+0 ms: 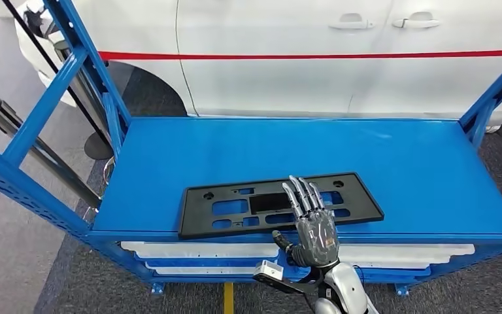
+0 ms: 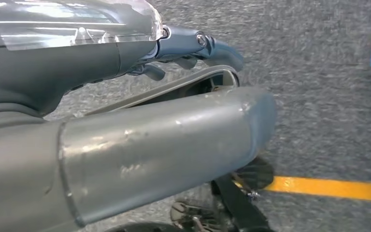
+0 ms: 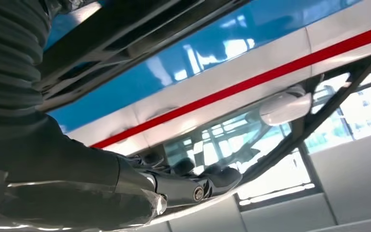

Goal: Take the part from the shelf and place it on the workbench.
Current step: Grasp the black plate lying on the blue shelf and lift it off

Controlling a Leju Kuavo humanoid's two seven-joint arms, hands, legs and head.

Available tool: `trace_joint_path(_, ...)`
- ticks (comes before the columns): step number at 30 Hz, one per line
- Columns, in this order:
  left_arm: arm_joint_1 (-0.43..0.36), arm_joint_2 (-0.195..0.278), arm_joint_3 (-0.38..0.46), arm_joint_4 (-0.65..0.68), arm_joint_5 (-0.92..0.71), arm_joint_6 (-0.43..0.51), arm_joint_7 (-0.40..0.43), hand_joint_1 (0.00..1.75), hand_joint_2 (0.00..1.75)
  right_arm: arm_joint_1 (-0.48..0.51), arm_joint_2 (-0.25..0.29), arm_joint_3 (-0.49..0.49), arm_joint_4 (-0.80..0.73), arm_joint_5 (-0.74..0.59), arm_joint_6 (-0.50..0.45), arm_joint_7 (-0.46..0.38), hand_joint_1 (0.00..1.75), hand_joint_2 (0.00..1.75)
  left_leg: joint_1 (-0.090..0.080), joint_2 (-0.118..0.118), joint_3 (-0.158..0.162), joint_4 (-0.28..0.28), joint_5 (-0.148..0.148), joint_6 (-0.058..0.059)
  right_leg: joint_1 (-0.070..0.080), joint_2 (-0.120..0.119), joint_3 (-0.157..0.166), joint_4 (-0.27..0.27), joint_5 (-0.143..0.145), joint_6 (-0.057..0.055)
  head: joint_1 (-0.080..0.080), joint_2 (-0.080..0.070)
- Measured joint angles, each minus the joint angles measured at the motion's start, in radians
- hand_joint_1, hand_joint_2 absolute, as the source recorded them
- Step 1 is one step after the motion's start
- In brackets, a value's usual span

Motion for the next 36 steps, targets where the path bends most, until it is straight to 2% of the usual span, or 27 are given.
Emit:
trace_joint_path(2,-0.002,0.0,0.0,0.0,-0.002,-0.002,0.0,0.0,0.0,-0.002,0.0,0.0,0.0,0.01,-0.001,0.008,0.0,1.75,0.001,-0.001,0.01,-0.009,0.0,0.014,-0.002,-0.001,0.005,0.0,-0.012,0.013,0.0,0.0)
trace_joint_path(3,-0.003,0.001,0.0,0.0,-0.005,-0.002,0.0,0.0,0.0,-0.003,0.0,0.0,0.0,0.014,-0.002,0.011,0.0,1.75,0.002,0.0,0.017,-0.016,-0.002,0.02,-0.003,-0.001,-0.002,0.016,-0.023,0.018,0.0,0.0)
trace_joint_path(4,-0.004,0.001,0.0,0.0,-0.008,-0.002,-0.001,0.0,0.0,-0.004,0.0,0.0,0.0,0.018,-0.002,0.014,0.0,1.75,0.004,0.0,0.025,-0.024,-0.004,0.025,-0.005,-0.001,-0.023,0.057,-0.041,0.022,0.001,0.0)
trace_joint_path(6,-0.005,0.001,0.0,0.0,-0.014,-0.002,-0.004,0.0,0.0,-0.004,0.0,0.0,0.001,0.028,-0.003,0.021,0.0,1.75,0.004,0.0,0.037,-0.029,-0.013,0.035,-0.006,-0.002,-0.11,0.192,-0.084,0.028,0.001,0.0)
trace_joint_path(7,-0.006,0.001,0.0,0.0,-0.016,-0.001,-0.006,0.0,0.0,-0.004,0.0,0.0,0.003,0.035,-0.003,0.025,0.0,1.75,0.003,-0.001,0.042,-0.03,-0.018,0.038,-0.006,-0.002,-0.159,0.256,-0.094,0.03,0.001,0.0)
trace_joint_path(8,-0.007,0.001,0.0,0.0,-0.019,0.001,-0.007,0.0,0.0,-0.003,-0.001,0.0,0.005,0.043,-0.003,0.028,0.0,1.75,0.003,-0.002,0.048,-0.03,-0.024,0.039,-0.006,-0.002,-0.195,0.29,-0.085,0.031,0.001,0.0)
trace_joint_path(9,-0.008,0.002,0.0,0.0,-0.022,0.003,-0.007,0.0,0.0,-0.003,-0.002,0.0,0.008,0.053,-0.003,0.032,0.0,1.75,0.003,-0.004,0.056,-0.03,-0.03,0.039,-0.006,-0.002,-0.212,0.286,-0.054,0.031,0.001,0.0)
trace_joint_path(10,-0.008,0.002,0.0,0.0,-0.025,0.004,-0.006,0.0,0.0,-0.004,-0.003,0.0,0.01,0.064,-0.003,0.037,0.0,1.75,0.002,-0.005,0.066,-0.03,-0.037,0.037,-0.006,-0.002,-0.21,0.247,-0.007,0.028,0.001,0.0)
trace_joint_path(11,-0.008,0.002,0.0,0.0,-0.027,0.005,-0.004,0.0,0.0,-0.007,-0.004,0.001,0.013,0.076,-0.002,0.043,0.0,1.75,0.002,-0.006,0.077,-0.03,-0.044,0.035,-0.005,-0.002,-0.195,0.182,0.046,0.023,0.001,0.0)
trace_joint_path(12,-0.01,0.002,-0.001,0.0,-0.03,0.005,-0.003,0.0,0.0,-0.011,-0.007,0.002,0.016,0.089,-0.002,0.051,0.0,1.75,0.0,-0.007,0.086,-0.029,-0.05,0.032,-0.002,-0.002,-0.177,0.122,0.085,0.017,0.001,0.0)
trace_joint_path(13,-0.011,0.002,-0.001,0.0,-0.034,0.005,-0.001,0.0,0.0,-0.017,-0.01,0.005,0.02,0.102,-0.002,0.059,0.0,1.75,-0.001,-0.007,0.09,-0.029,-0.055,0.027,0.001,-0.002,-0.159,0.073,0.105,0.01,0.001,0.0)
trace_joint_path(15,-0.015,0.002,-0.001,0.001,-0.038,0.004,0.002,0.0,0.0,-0.03,-0.015,0.014,0.029,0.122,-0.002,0.074,0.0,1.75,-0.002,-0.008,0.09,-0.03,-0.06,0.016,0.008,-0.002,-0.146,0.038,0.103,-0.001,0.001,0.0)
trace_joint_path(18,-0.02,0.005,-0.001,0.0,-0.042,0.001,0.007,0.0,0.0,-0.041,-0.025,0.026,0.039,0.13,0.001,0.091,0.0,1.75,0.0,-0.007,0.087,-0.021,-0.071,0.0,0.001,-0.003,-0.135,0.018,0.105,-0.013,0.001,0.0)
trace_joint_path(20,-0.021,0.008,-0.001,0.0,-0.043,-0.002,0.009,0.0,0.0,-0.048,-0.029,0.035,0.047,0.128,0.007,0.101,0.0,1.75,0.004,-0.006,0.049,0.059,-0.117,-0.011,-0.003,-0.005,-0.126,0.007,0.107,-0.022,0.0,0.0)
trace_joint_path(22,-0.022,0.011,-0.001,0.0,-0.043,-0.003,0.011,0.0,0.0,-0.053,-0.034,0.045,0.054,0.124,0.014,0.107,0.0,1.75,0.006,-0.006,-0.019,0.188,-0.171,-0.02,-0.002,-0.006,-0.124,0.006,0.105,-0.028,0.0,0.0)
trace_joint_path(23,-0.022,0.013,-0.001,0.0,-0.039,-0.003,0.012,0.0,0.0,-0.054,-0.036,0.048,0.057,0.123,0.017,0.111,0.0,1.75,0.007,-0.006,-0.044,0.231,-0.179,-0.024,-0.002,-0.007,-0.124,0.007,0.103,-0.029,0.0,0.0)
trace_joint_path(24,-0.021,0.014,0.0,0.0,-0.033,-0.003,0.012,0.0,0.0,-0.054,-0.039,0.051,0.061,0.124,0.02,0.117,0.0,1.75,0.009,-0.006,-0.051,0.237,-0.166,-0.026,-0.002,-0.006,-0.122,0.008,0.101,-0.029,0.0,0.0)
trace_joint_path(25,-0.02,0.015,0.001,0.0,-0.026,-0.003,0.011,0.0,0.0,-0.055,-0.042,0.053,0.064,0.126,0.024,0.125,0.0,1.75,0.011,-0.005,-0.038,0.202,-0.133,-0.026,-0.003,-0.005,-0.119,0.01,0.098,-0.027,0.0,0.0)
trace_joint_path(26,-0.019,0.016,0.002,0.0,-0.021,-0.003,0.009,0.0,0.0,-0.057,-0.045,0.054,0.067,0.132,0.028,0.134,0.0,1.75,0.013,-0.005,-0.009,0.136,-0.092,-0.026,-0.003,-0.005,-0.116,0.013,0.094,-0.024,0.0,0.0)
trace_joint_path(28,-0.018,0.013,0.003,-0.001,-0.026,-0.002,0.005,0.0,0.0,-0.062,-0.052,0.055,0.072,0.144,0.035,0.15,0.0,1.75,0.011,-0.006,0.046,0.016,-0.044,-0.02,-0.001,-0.003,-0.114,0.02,0.086,-0.014,0.0,0.0)
trace_joint_path(29,-0.017,0.01,0.003,-0.003,-0.033,-0.001,0.005,0.0,0.0,-0.066,-0.055,0.055,0.075,0.149,0.038,0.155,0.0,1.75,0.009,-0.006,0.058,-0.013,-0.039,-0.014,0.0,-0.003,-0.115,0.022,0.083,-0.009,0.001,0.0)
trace_joint_path(33,-0.013,-0.003,0.001,-0.014,-0.051,0.002,0.011,0.0,0.0,-0.078,-0.068,0.054,0.084,0.157,0.046,0.162,0.0,1.75,0.007,-0.006,0.064,-0.031,-0.036,0.014,-0.002,-0.003,-0.119,0.03,0.074,0.013,0.001,0.0)
trace_joint_path(34,-0.012,-0.006,0.0,-0.017,-0.055,0.001,0.013,0.0,0.0,-0.082,-0.07,0.054,0.087,0.159,0.048,0.165,0.0,1.75,0.008,-0.006,0.066,-0.036,-0.033,0.022,-0.003,-0.003,-0.13,0.055,0.057,0.017,0.001,0.0)
trace_joint_path(36,-0.013,-0.01,-0.001,-0.022,-0.061,-0.003,0.018,0.0,0.0,-0.09,-0.075,0.054,0.094,0.161,0.051,0.17,0.0,1.75,0.009,-0.004,0.067,-0.039,-0.032,0.032,-0.003,-0.003,-0.183,0.165,-0.002,0.023,0.001,0.0)
